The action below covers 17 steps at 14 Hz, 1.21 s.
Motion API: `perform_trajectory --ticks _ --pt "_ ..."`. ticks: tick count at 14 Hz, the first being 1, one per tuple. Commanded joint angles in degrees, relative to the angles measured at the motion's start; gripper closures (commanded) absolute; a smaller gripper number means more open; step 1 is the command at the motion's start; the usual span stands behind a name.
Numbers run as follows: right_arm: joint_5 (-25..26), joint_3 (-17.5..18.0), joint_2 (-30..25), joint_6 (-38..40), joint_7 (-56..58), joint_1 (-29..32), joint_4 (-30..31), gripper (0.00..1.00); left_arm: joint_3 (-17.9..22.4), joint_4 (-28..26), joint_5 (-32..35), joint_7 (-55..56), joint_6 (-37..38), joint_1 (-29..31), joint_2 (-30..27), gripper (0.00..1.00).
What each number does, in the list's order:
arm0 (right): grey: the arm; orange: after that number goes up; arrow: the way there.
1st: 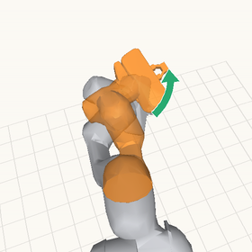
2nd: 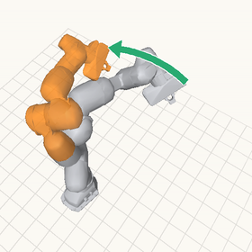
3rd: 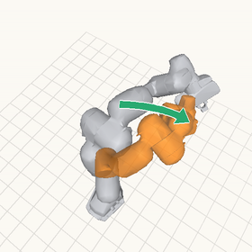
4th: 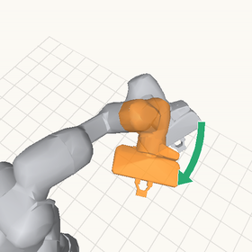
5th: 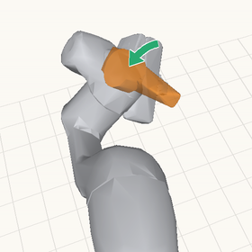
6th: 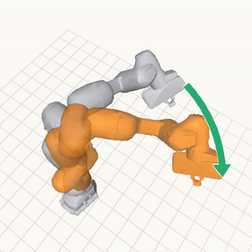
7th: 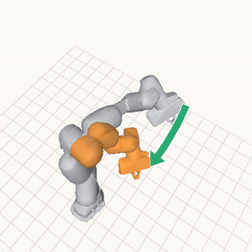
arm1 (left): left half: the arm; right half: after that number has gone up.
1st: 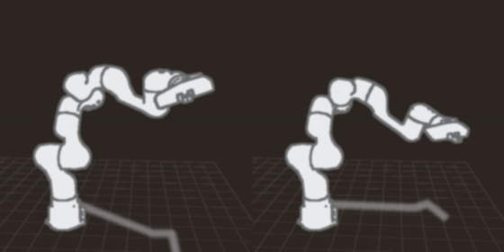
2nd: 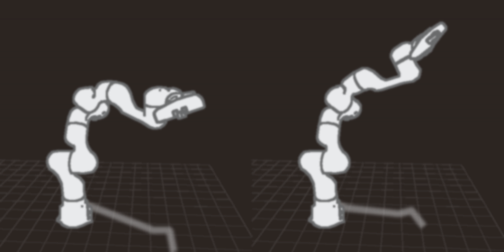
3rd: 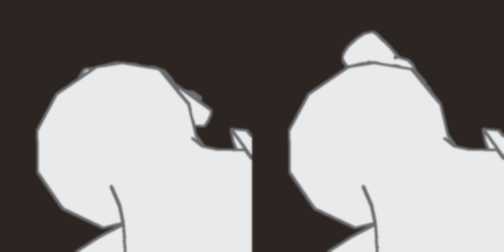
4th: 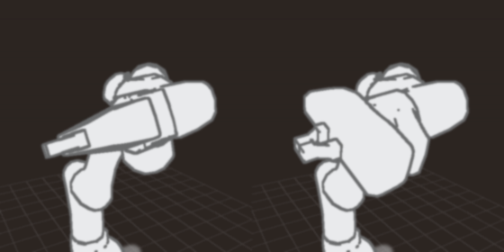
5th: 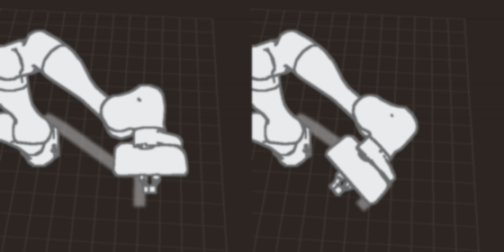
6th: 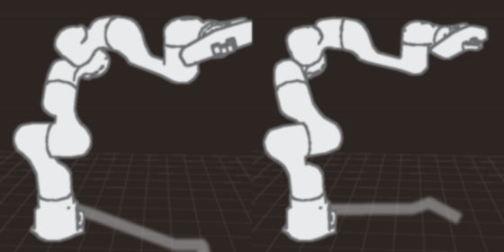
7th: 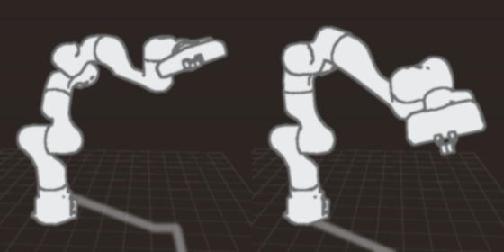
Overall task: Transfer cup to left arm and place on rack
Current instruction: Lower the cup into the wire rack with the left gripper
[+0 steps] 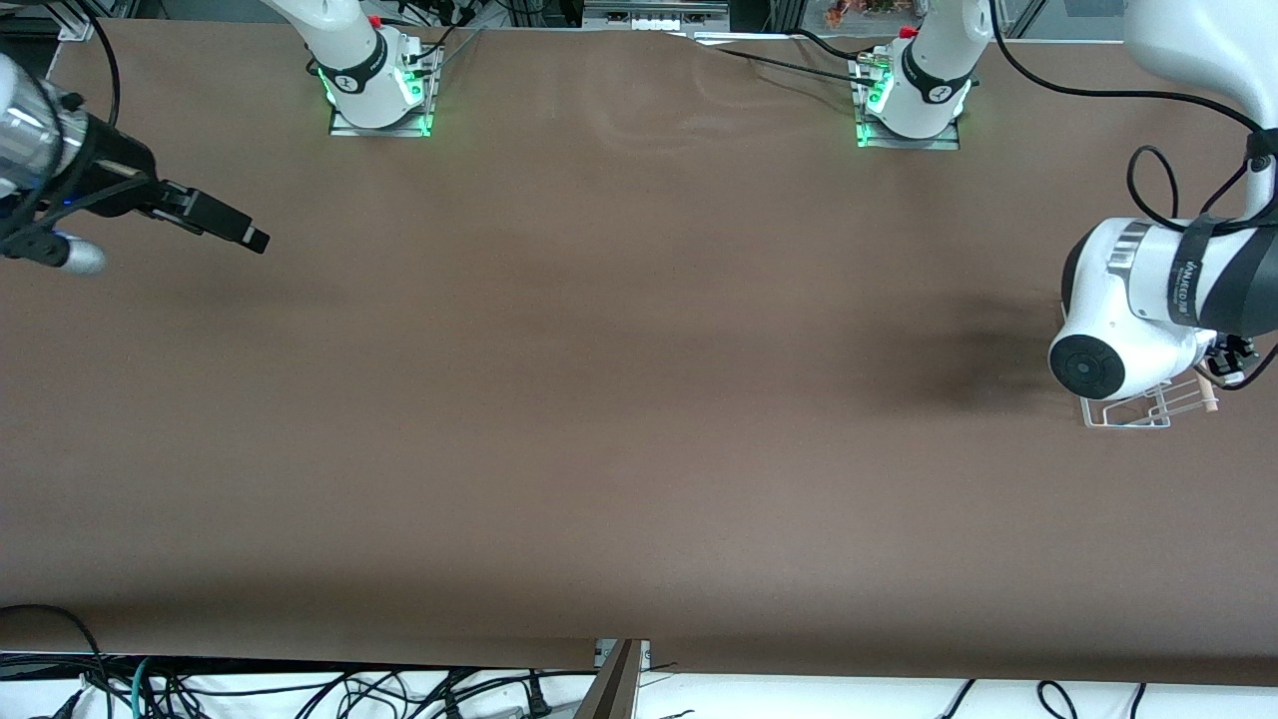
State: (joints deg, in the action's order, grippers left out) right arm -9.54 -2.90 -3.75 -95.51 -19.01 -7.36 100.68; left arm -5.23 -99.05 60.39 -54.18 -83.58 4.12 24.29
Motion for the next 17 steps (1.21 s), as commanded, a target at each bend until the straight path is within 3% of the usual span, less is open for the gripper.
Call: perform_trajectory --ticks 1,4,8,10,17 --pt "4.08 3.95 -4.07 -3.28 9.39 4.10 5.75 0.02 -0.57 -6.41 4.90 4.25 -5.26 1.59 -1.53 1.00" --pt "7.07 4.04 -3.81 -2.85 17.32 4.28 5.67 0.02 -0.74 -7.65 9.04 9.69 -8.35 1.34 -0.30 1.00" --pt "7.43 3.95 -2.75 1.55 17.69 4.11 3.74 0.01 -0.92 -8.26 15.98 16.02 -8.87 -0.08 2.51 1.00" --pt "7.43 3.95 -2.66 1.64 17.60 4.11 3.65 0.01 -0.83 -11.07 16.95 16.99 -10.98 0.19 2.51 1.00" --pt "7.43 3.86 -2.66 1.81 17.78 4.11 3.56 0.01 -0.83 -11.52 21.08 20.42 -11.95 0.63 2.43 1.00"
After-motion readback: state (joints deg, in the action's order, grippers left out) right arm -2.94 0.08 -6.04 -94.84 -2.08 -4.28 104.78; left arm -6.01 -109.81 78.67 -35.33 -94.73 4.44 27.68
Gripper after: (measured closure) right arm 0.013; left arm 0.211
